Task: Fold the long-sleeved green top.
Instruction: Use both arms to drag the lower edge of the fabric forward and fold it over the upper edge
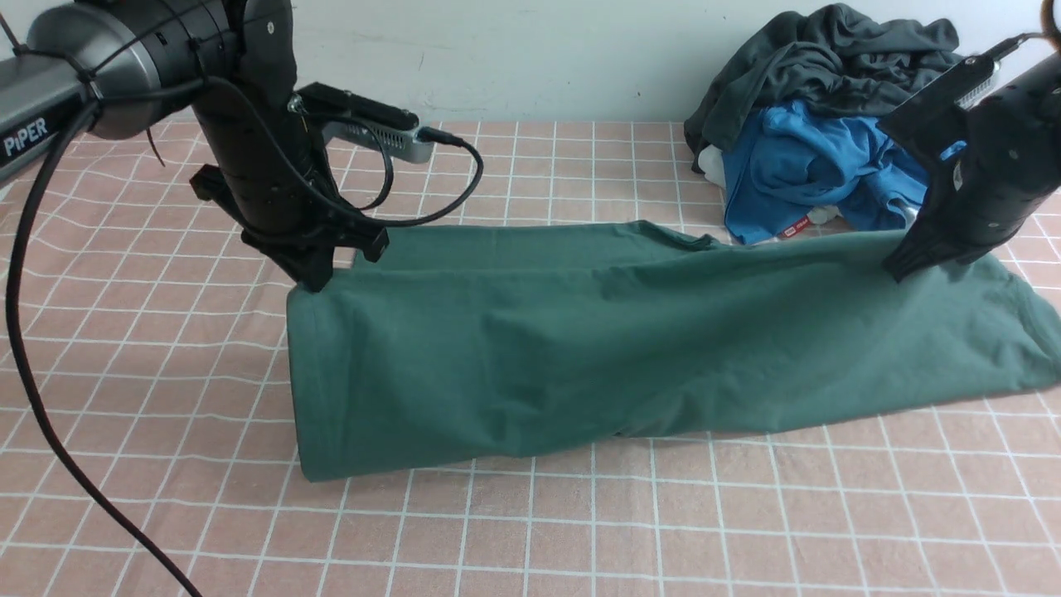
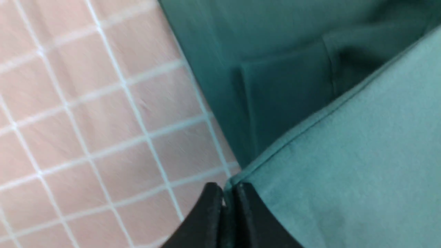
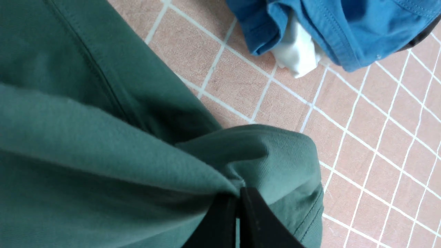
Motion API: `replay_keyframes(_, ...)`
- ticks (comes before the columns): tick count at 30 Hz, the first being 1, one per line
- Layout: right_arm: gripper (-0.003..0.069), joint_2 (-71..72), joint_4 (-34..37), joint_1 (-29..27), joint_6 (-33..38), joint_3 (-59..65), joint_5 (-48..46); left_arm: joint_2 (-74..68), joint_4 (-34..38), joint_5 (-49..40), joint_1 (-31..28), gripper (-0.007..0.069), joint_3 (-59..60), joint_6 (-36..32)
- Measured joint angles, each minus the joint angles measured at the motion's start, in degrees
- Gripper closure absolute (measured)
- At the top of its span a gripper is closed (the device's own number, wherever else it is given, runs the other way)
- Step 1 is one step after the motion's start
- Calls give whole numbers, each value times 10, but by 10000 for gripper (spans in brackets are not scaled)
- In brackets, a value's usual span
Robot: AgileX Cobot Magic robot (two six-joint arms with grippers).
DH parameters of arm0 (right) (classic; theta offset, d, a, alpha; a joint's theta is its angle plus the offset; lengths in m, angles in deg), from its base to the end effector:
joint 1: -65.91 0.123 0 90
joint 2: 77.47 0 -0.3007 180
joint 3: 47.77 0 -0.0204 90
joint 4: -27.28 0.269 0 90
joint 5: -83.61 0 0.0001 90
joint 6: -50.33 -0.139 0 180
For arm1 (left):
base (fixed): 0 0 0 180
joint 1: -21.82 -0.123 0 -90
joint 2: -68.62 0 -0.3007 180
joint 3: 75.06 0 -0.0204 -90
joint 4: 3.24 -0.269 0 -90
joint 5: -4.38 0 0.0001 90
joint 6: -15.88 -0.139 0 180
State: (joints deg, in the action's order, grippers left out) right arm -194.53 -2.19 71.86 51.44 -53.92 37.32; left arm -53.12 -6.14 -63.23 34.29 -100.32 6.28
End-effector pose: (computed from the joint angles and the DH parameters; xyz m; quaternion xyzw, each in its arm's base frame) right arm 0.4565 -0.0022 0.1978 -0.1941 0.9379 -0.2067 0.2001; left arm 0.4562 -0.0942 0.2351 0.1957 0.9705 0.0210 0.1389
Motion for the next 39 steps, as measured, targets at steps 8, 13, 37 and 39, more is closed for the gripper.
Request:
replay_keyframes(8,664,0,-2,-1,1,1,54,-22,-69,175,0,605,-6,60)
replay_keyframes(13,664,-4,-5,-2,1,1,104,-64,-145,245,0,605,-6,134)
replay_keyframes(37,477,-4,-9,-24,-101,-53,53,-80,-201,123,26,326,-185,139)
replay_keyframes(39,519,-4,40,-30,-59,-53,46,-65,-183,104,29,362,-186,123)
